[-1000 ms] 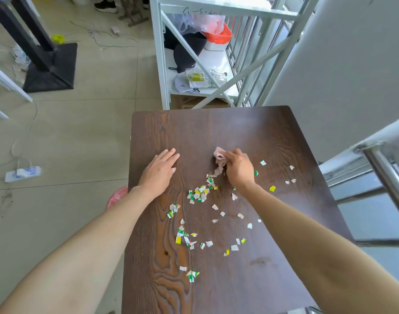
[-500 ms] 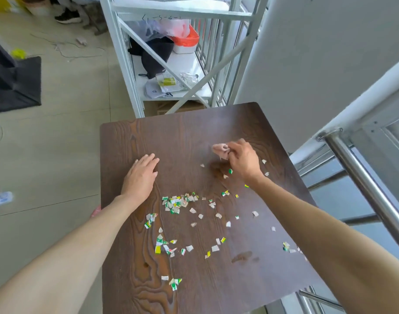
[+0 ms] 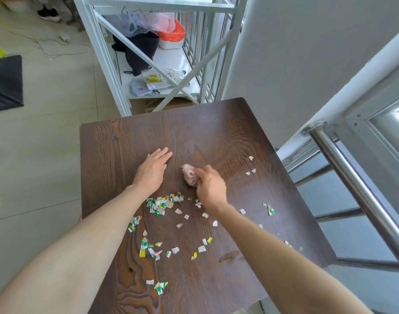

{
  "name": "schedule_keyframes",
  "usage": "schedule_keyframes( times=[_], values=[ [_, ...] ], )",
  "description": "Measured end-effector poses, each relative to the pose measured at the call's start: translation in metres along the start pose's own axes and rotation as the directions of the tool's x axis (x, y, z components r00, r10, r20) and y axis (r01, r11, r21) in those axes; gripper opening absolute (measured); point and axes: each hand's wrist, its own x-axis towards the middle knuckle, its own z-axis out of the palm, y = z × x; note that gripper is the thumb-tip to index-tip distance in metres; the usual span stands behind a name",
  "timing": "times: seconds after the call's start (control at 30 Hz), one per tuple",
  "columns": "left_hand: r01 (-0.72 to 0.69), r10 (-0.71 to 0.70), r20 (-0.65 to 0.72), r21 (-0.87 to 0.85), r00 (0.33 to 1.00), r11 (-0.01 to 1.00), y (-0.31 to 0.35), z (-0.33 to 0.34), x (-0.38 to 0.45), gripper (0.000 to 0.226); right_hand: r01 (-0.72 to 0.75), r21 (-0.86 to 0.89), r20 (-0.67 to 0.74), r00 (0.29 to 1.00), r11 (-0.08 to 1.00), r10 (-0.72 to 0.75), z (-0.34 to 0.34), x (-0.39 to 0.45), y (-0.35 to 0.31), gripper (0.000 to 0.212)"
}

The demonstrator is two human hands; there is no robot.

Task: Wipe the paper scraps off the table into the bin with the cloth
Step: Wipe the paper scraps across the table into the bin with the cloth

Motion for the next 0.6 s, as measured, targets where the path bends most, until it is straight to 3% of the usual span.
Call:
schedule_keyframes(
  times=[0.17, 0.27, 0.37, 0.5, 0.6],
  values=[
    [-0.041, 0.042, 0.045, -0.011, 0.998, 0.999, -0.004, -0.006, -0.002, 0.049, 0.193, 0.068, 0.178, 0.963, 0.979, -0.202, 0.011, -0.034, -0.03, 0.03],
    [-0.056, 0.058, 0.048, -0.042, 0.997, 0.998, -0.008, -0.008, -0.002, 0.049, 0.142, 0.082, 0.027, 0.989, 0.986, -0.144, -0.008, -0.01, -0.025, 0.018],
    [-0.063, 0.067, 0.052, -0.077, 0.996, 0.995, -0.013, -0.01, -0.003, 0.049, 0.052, -0.016, -0.15, 0.987, 0.998, -0.054, -0.027, 0.035, -0.011, 0.019],
    [-0.067, 0.075, 0.064, -0.12, 0.995, 0.991, -0.015, -0.01, -0.003, 0.05, 0.105, -0.186, 0.057, 0.994, 0.977, -0.096, -0.016, 0.059, -0.009, 0.033],
    [-0.069, 0.078, 0.059, -0.139, 0.995, 0.988, -0.015, -0.011, -0.002, 0.05, 0.137, -0.104, 0.08, 0.988, 0.985, -0.129, 0.003, 0.04, -0.014, 0.044]
  ],
)
